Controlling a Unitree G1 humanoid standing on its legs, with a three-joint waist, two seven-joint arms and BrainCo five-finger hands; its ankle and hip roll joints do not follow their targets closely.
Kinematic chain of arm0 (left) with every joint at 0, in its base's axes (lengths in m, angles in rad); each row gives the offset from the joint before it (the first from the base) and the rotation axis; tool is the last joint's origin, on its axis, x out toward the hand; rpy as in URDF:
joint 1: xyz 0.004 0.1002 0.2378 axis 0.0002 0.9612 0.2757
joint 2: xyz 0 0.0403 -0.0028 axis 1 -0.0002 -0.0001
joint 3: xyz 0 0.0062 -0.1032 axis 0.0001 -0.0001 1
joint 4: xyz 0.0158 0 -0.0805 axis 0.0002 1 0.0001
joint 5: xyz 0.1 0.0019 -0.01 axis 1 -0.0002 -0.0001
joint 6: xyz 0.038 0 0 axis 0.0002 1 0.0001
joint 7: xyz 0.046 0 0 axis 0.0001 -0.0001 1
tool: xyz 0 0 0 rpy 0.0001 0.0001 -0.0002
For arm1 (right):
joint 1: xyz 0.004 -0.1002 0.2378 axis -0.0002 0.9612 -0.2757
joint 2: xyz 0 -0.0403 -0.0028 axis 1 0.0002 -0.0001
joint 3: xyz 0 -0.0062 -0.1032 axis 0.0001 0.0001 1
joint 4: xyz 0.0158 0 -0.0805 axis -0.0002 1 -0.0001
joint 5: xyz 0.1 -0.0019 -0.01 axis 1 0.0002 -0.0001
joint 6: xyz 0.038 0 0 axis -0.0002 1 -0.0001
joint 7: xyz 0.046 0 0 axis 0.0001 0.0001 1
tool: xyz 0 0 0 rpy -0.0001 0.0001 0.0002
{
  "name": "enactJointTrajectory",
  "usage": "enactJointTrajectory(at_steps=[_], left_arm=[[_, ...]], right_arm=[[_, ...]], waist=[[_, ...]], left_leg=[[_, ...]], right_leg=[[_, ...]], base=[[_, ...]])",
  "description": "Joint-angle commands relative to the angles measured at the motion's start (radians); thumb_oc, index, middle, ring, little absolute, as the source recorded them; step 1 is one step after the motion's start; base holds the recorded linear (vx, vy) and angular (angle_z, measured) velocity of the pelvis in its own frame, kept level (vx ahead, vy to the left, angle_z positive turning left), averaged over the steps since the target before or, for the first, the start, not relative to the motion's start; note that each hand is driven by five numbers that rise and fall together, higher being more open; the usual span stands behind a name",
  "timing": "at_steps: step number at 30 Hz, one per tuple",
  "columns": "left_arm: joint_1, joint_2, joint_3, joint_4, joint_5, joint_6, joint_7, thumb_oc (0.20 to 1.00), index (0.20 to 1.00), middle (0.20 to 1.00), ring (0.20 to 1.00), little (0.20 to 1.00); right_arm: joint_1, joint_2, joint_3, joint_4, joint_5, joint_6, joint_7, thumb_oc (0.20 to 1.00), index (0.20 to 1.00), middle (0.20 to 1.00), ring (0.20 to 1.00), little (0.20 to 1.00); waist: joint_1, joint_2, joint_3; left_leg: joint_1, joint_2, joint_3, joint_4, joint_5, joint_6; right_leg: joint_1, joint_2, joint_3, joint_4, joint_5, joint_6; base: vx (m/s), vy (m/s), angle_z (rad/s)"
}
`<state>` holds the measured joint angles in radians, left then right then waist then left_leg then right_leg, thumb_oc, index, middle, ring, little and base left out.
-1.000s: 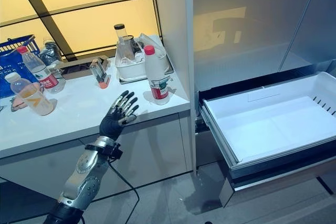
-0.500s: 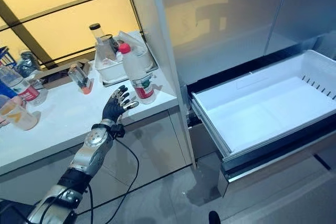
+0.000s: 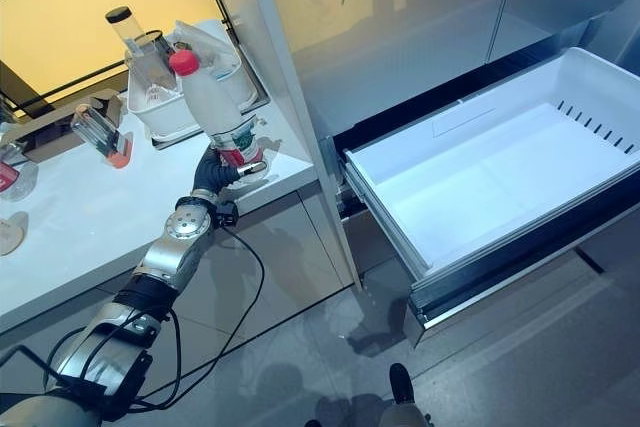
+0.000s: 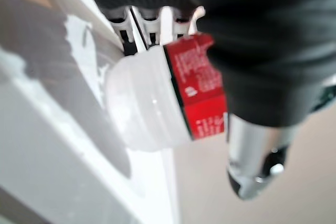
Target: Take the drinks into the refrigerator
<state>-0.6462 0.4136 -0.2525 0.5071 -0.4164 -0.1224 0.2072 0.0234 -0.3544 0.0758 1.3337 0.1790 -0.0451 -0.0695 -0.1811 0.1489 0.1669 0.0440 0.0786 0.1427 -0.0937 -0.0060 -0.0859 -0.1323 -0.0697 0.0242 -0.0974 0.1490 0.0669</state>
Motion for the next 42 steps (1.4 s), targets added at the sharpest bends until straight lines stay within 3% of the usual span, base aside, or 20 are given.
enactJointTrajectory(at_steps=[1, 9, 25, 34, 42], left_arm=[[0.005, 0.024, 0.064, -0.055, -0.046, -0.056, 0.03, 1.0, 1.0, 1.0, 1.0, 1.0], [0.067, 0.079, 0.129, -0.173, -0.075, -0.076, 0.03, 1.0, 1.0, 1.0, 1.0, 1.0], [0.021, 0.13, 0.112, -0.242, -0.101, -0.097, 0.022, 1.0, 1.0, 1.0, 1.0, 1.0], [-0.162, 0.167, -0.016, -0.037, -0.14, -0.054, -0.035, 1.0, 1.0, 1.0, 1.0, 1.0], [-0.219, 0.139, -0.08, 0.122, -0.13, -0.01, -0.072, 1.0, 1.0, 1.0, 1.0, 1.0]], right_arm=[[0.003, 0.025, 0.012, 0.029, 0.023, -0.016, -0.019, 1.0, 1.0, 1.0, 1.0, 1.0], [0.008, 0.039, 0.016, 0.003, 0.026, -0.02, -0.008, 1.0, 1.0, 1.0, 1.0, 1.0], [0.0, 0.049, 0.033, -0.004, 0.033, -0.018, 0.004, 1.0, 1.0, 1.0, 1.0, 1.0], [0.006, 0.036, 0.049, 0.001, 0.042, -0.008, 0.011, 1.0, 1.0, 1.0, 1.0, 1.0], [0.018, 0.035, 0.054, 0.006, 0.044, -0.001, 0.014, 1.0, 1.0, 1.0, 1.0, 1.0]], waist=[[-0.023, -0.049, -0.013], [-0.004, -0.062, -0.017], [0.012, -0.068, -0.023], [-0.002, -0.052, -0.03], [-0.015, -0.044, -0.035]], left_leg=[[-0.027, 0.009, 0.019, 0.006, 0.012, -0.005], [-0.015, 0.008, 0.01, 0.006, 0.005, -0.005], [-0.001, 0.005, 0.003, 0.006, -0.004, -0.003], [0.007, 0.006, 0.005, 0.006, -0.004, -0.005], [0.016, 0.009, 0.017, 0.006, -0.005, -0.007]], right_leg=[[0.067, -0.027, 0.037, 0.01, -0.107, 0.074], [0.084, -0.028, 0.029, 0.01, -0.112, 0.075], [0.103, -0.03, 0.025, 0.01, -0.118, 0.075], [0.112, -0.031, 0.023, 0.01, -0.12, 0.078], [0.114, -0.03, 0.027, 0.01, -0.121, 0.079]], base=[[0.0, 0.0, 0.0], [0.0, -0.002, 0.02], [0.0, 0.0, 0.0], [0.0, 0.0, 0.0], [0.0, 0.0, 0.0]])
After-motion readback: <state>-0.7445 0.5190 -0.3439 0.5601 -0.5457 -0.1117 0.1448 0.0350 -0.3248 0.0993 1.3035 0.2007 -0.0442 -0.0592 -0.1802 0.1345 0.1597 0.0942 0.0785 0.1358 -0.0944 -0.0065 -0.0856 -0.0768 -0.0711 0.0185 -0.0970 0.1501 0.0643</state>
